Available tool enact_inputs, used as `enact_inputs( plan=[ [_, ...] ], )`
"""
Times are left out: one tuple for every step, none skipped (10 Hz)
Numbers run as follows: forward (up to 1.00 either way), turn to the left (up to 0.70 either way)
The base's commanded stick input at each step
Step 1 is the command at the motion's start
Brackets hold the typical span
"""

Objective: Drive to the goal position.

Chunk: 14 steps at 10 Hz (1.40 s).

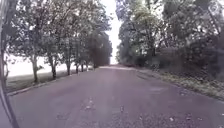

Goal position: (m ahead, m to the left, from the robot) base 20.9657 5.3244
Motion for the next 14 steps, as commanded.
enact_inputs(
  plan=[
    [0.70,0.00],
    [0.70,0.00],
    [0.70,0.00],
    [0.70,0.00],
    [0.70,0.00],
    [0.70,0.00],
    [0.70,0.00],
    [0.70,0.00],
    [0.70,0.00],
    [0.70,0.00],
    [0.70,0.00],
    [0.70,0.00],
    [0.70,0.00],
    [0.70,0.00]
  ],
)
